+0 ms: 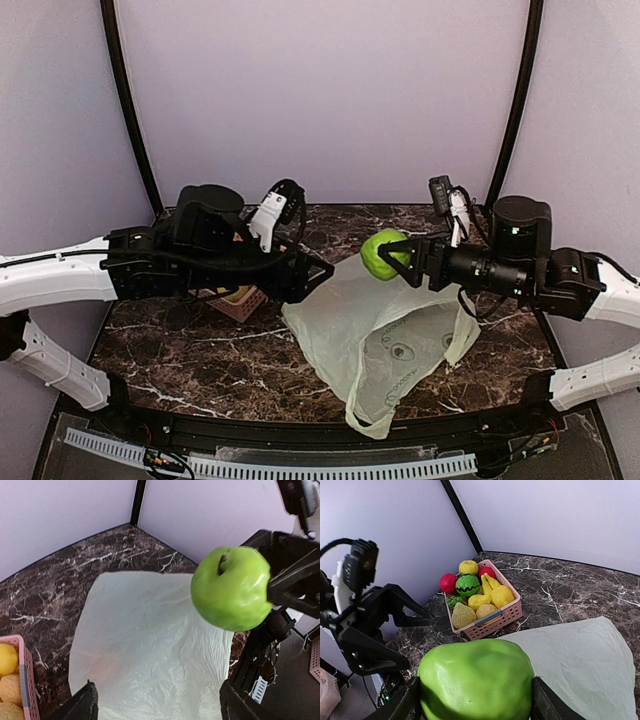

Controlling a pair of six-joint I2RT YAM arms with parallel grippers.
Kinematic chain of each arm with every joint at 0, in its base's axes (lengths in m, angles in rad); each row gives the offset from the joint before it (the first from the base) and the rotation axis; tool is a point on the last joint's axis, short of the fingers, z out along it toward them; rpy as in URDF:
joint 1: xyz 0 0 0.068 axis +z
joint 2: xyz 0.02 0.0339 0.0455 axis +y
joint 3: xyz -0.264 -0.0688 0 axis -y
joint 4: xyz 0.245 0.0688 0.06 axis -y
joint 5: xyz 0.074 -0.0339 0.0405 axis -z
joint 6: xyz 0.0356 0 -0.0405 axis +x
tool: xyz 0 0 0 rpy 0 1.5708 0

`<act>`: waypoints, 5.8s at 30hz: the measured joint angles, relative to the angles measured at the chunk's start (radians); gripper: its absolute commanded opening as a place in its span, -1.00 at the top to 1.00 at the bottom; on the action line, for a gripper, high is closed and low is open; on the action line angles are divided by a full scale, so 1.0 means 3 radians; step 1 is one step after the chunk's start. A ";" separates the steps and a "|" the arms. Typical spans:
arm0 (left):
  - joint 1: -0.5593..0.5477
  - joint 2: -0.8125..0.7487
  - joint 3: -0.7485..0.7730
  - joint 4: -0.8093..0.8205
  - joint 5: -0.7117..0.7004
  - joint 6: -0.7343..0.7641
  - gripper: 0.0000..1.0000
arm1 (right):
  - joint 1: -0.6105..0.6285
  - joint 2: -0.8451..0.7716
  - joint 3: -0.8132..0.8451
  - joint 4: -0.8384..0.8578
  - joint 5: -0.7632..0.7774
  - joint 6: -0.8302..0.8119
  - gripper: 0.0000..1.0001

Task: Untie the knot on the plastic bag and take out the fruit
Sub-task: Pass from the right arm to the left, then place the fake fruit in the bin, then hold the bag opening of the takeout bag.

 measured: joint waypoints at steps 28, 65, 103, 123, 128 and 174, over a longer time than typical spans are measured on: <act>0.0200 -0.0010 -0.0160 0.0998 0.1859 -0.0529 -0.98 | -0.0362 0.0467 0.0333 0.0683 -0.2196 0.0069 -0.14; 0.0320 0.0064 -0.0192 0.1300 0.2061 -0.0841 0.13 | -0.0388 0.0593 0.0389 0.0710 -0.2303 0.0047 -0.96; 0.2734 0.1579 0.1405 -0.1194 0.0252 0.0936 0.21 | -0.0384 0.0135 0.0235 0.0093 -0.0706 0.0182 -0.97; 0.2898 0.2275 0.2023 -0.1526 -0.0120 0.1336 -0.15 | -0.0384 0.0193 0.0206 0.0066 -0.0646 0.0228 -0.97; 0.2898 0.2275 0.2023 -0.1579 -0.0139 0.1371 -0.44 | -0.0384 0.0196 0.0206 0.0065 -0.0647 0.0228 -0.97; 0.1549 -0.0031 0.0464 -0.1072 0.0844 0.0500 -0.86 | -0.0384 -0.0017 0.0273 -0.0674 -0.0038 0.0240 -0.97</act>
